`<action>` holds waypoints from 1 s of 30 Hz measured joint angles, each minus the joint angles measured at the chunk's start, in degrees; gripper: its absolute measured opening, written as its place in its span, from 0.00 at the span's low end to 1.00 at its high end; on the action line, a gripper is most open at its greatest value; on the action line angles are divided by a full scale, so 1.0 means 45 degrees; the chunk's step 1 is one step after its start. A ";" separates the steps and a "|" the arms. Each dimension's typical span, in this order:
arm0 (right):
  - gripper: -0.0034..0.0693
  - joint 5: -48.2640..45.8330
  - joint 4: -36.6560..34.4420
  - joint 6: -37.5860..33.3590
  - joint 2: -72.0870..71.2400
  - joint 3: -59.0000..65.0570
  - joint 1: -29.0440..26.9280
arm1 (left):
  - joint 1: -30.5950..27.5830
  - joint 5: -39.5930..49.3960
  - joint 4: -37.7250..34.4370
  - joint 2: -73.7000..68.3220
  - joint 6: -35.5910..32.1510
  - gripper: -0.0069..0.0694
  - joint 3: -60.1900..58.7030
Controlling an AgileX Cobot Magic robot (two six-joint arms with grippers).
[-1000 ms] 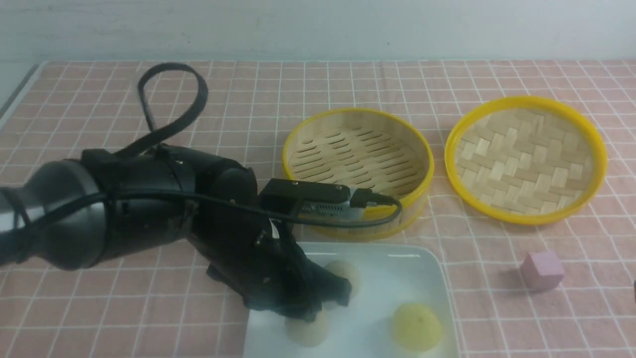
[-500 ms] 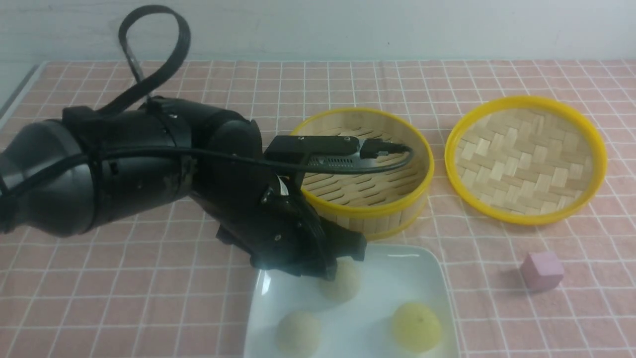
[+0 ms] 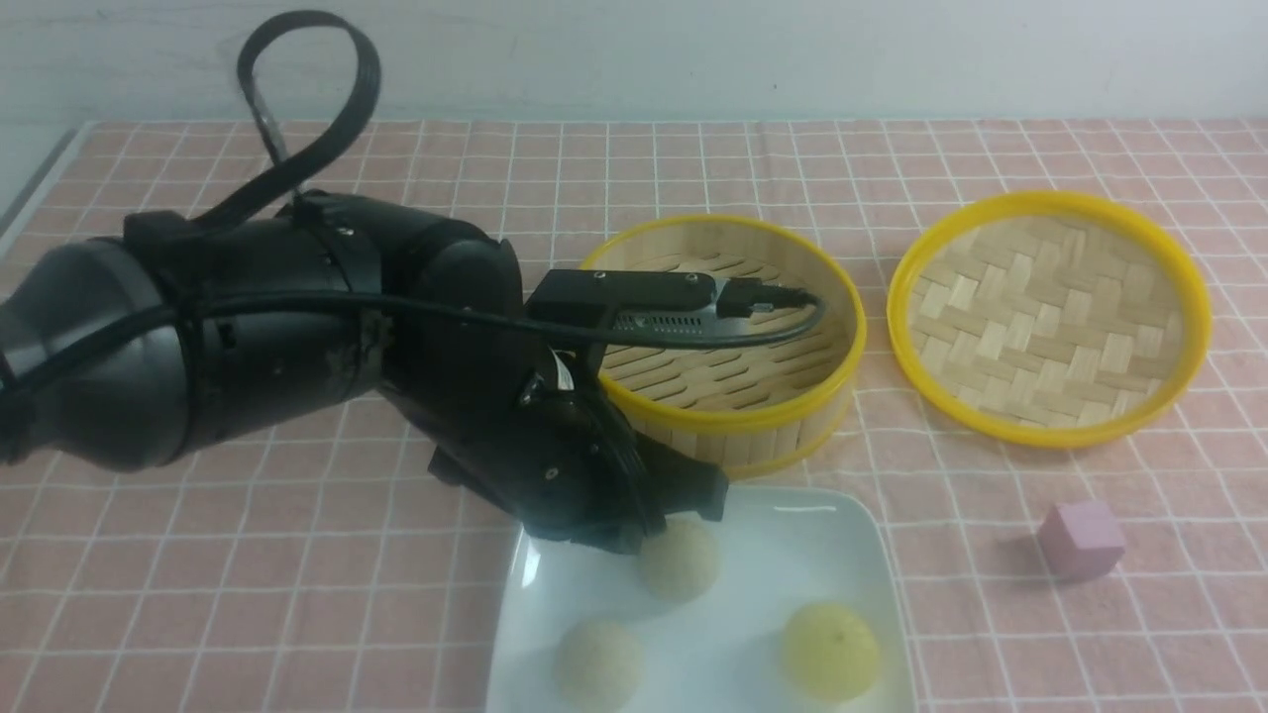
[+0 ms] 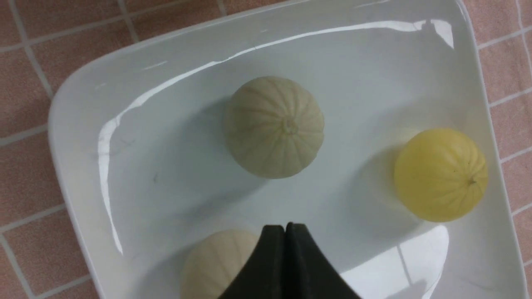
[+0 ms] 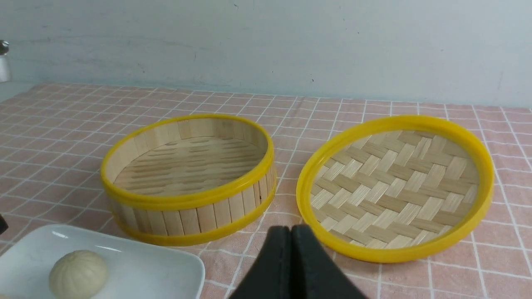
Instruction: Put the steamed buns into the plate on the pink tablecloth.
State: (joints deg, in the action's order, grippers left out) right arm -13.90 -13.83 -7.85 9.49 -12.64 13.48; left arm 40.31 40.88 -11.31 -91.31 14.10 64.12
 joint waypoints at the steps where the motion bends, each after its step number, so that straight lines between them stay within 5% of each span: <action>1: 0.03 -0.0037 0.0000 0.0000 0.0000 0.0000 0.0000 | 0.0000 0.0000 0.0000 0.0000 0.0000 0.09 0.0000; 20: 0.05 -0.0230 0.0000 0.0000 0.0000 0.0135 0.0000 | 0.0000 0.0000 0.0356 0.0000 0.0000 0.11 0.0000; 30: 0.05 -0.0234 0.1873 0.0005 -0.1679 0.2551 -0.0028 | 0.0000 -0.0506 0.0610 0.0016 0.0000 0.11 0.0000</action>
State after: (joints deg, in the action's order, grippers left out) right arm -14.95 -5.41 -7.83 1.94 -1.16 13.35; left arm 40.31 38.60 -8.57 -91.24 14.10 64.12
